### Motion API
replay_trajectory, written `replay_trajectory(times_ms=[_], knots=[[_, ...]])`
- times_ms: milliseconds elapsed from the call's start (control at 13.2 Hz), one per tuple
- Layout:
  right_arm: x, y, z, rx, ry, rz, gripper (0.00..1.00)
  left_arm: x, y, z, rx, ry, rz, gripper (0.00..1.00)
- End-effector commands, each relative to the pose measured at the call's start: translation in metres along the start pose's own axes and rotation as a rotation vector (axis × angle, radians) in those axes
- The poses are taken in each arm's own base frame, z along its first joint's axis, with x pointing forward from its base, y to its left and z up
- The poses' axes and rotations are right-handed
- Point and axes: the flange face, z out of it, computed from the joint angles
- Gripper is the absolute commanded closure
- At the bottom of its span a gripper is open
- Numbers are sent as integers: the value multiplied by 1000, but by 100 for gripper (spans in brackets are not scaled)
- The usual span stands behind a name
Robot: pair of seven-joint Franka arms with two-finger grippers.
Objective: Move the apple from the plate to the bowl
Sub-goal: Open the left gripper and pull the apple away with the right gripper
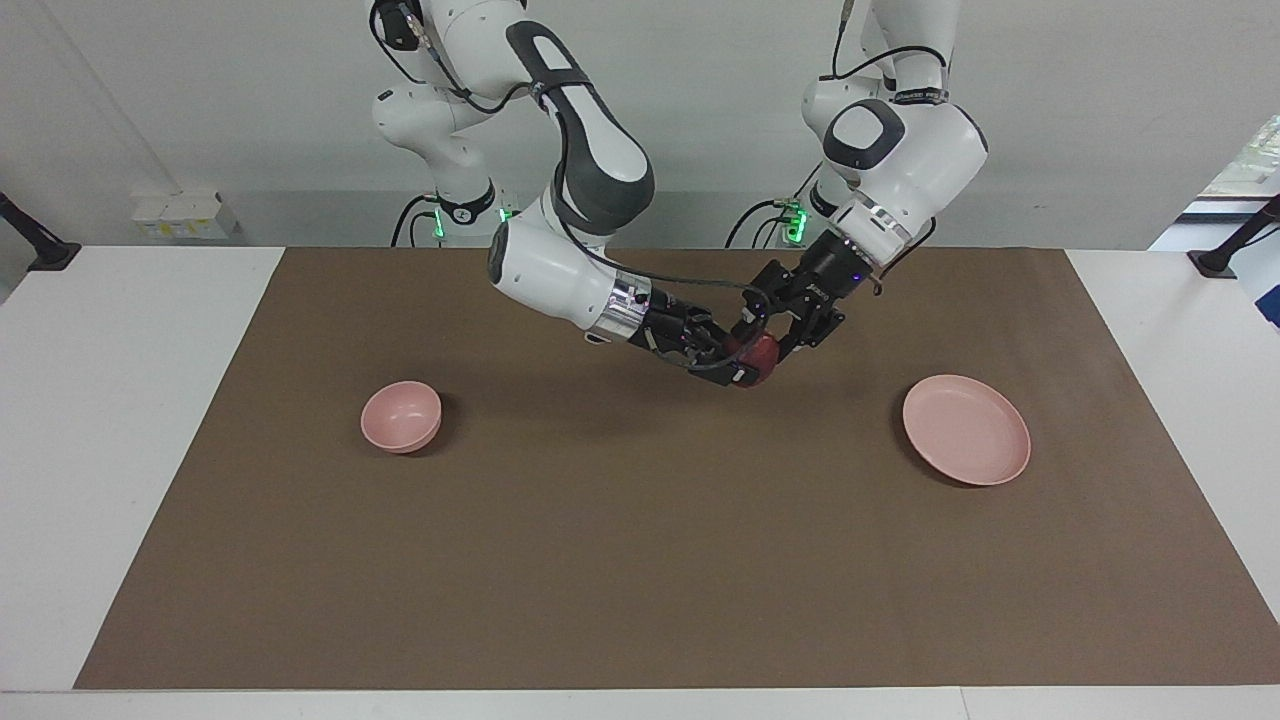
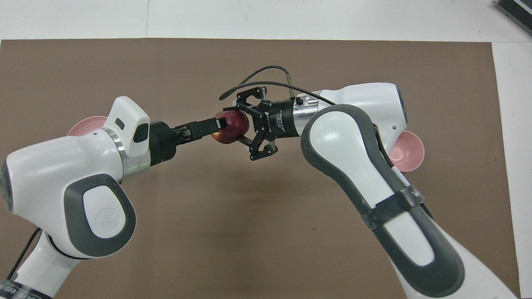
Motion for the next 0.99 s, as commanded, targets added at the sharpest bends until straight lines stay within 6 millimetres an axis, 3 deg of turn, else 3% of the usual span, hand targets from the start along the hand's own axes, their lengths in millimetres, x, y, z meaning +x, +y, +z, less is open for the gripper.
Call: replay_trajectory(times_ms=[0, 380, 532, 759, 911], knots=[[-2, -2, -26, -46, 15, -49, 100, 15, -4, -10, 52, 14, 54, 0], [0, 5, -77, -205, 118, -214, 100, 23, -15, -15, 186, -80, 201, 0], [10, 14, -85, -332, 208, -324, 100, 31, -12, -15, 259, -146, 286, 0], [44, 43, -96, -533, 381, -541, 100, 32, -13, -12, 384, -199, 323, 0], [99, 54, -129, -602, 424, -688, 100, 37, -14, -14, 465, -231, 374, 0]])
